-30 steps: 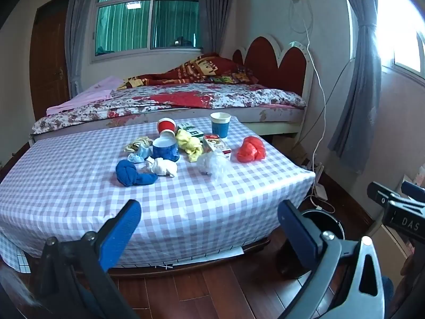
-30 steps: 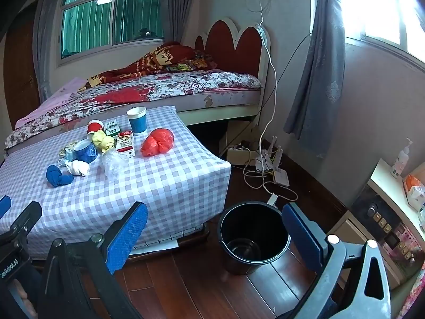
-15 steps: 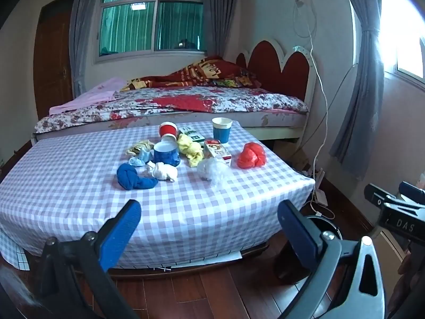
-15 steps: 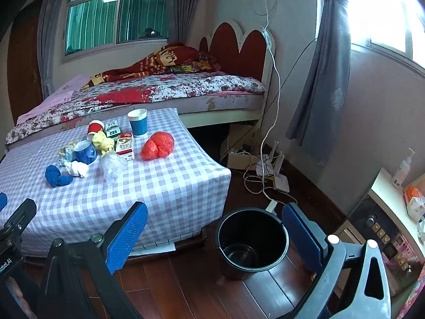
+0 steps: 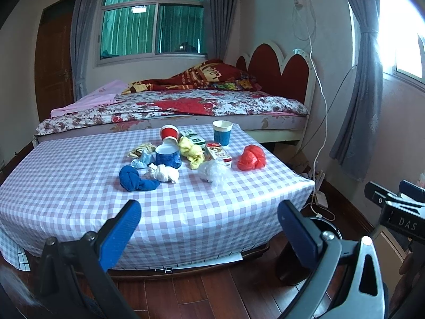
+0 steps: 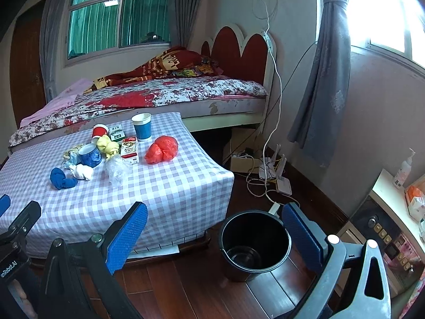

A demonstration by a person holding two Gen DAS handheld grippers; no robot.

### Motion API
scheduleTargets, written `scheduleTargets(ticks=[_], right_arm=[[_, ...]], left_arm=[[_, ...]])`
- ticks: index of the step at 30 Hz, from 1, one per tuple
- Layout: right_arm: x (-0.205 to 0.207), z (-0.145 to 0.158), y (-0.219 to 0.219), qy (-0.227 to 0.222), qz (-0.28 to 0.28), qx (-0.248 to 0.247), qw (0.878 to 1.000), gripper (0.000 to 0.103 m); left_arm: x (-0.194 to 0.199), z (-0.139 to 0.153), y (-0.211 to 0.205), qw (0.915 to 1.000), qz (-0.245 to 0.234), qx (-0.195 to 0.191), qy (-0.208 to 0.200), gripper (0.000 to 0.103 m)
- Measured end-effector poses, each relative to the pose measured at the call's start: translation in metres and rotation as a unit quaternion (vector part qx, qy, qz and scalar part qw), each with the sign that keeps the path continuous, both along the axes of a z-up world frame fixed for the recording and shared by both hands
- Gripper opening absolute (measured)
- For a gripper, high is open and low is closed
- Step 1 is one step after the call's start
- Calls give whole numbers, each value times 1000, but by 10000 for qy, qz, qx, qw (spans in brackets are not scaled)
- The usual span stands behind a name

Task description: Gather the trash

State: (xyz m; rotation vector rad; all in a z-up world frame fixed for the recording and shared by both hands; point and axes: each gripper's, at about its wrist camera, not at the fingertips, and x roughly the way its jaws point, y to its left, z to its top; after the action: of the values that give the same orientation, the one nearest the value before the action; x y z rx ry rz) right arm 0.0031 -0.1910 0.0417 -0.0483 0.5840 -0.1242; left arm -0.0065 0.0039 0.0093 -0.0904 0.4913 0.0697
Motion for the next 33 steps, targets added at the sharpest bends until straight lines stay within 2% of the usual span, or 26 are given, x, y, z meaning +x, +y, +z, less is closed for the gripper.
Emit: scheduleTargets(ticks=[13, 33], right_arm=[[-1, -8, -5, 79, -34, 71, 9999, 102], [0, -17, -5, 202, -4, 99, 9997, 102]], left_arm=[[2, -4, -15, 10000, -45, 39, 62, 103], [0, -13, -11, 9998, -48, 44, 166, 103]])
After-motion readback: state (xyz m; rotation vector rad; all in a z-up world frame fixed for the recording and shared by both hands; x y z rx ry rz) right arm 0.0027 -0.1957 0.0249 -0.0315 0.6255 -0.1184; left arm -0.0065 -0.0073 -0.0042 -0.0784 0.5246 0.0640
